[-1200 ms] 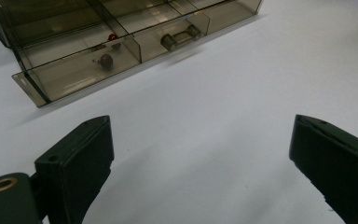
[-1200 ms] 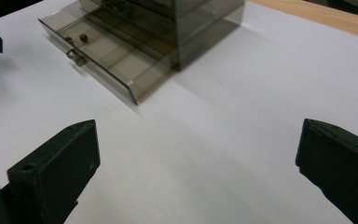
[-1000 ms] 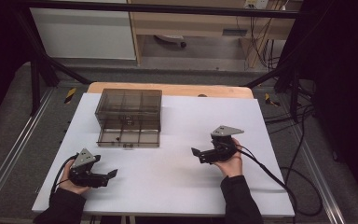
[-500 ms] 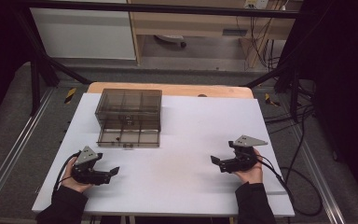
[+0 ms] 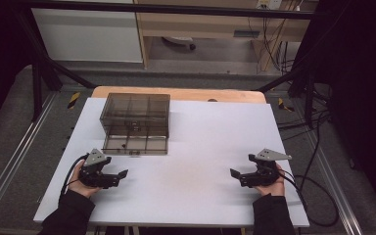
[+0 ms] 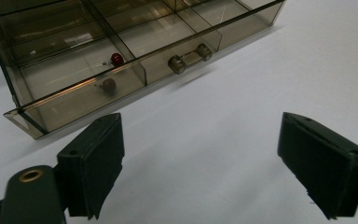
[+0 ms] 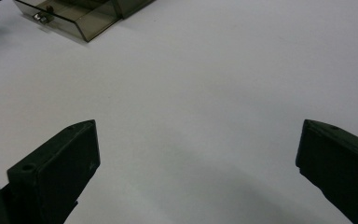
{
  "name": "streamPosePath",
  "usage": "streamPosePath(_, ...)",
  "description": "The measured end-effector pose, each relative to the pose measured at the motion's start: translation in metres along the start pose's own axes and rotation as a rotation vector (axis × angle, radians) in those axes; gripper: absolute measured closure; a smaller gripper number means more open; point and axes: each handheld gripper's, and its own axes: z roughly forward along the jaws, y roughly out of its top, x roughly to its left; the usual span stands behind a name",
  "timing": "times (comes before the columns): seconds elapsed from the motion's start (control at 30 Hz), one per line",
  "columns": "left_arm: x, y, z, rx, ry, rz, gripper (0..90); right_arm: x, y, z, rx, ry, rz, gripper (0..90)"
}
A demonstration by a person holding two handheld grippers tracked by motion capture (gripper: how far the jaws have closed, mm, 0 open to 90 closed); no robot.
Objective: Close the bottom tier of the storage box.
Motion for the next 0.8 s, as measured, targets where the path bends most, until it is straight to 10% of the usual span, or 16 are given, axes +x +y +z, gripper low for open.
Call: streamPosePath(0.8,0.008,0.012,0.016,0.037,0.069,-0.020,55.8,0.002,-0.007,-0.003,0.001,0.023,-0.004,0.2)
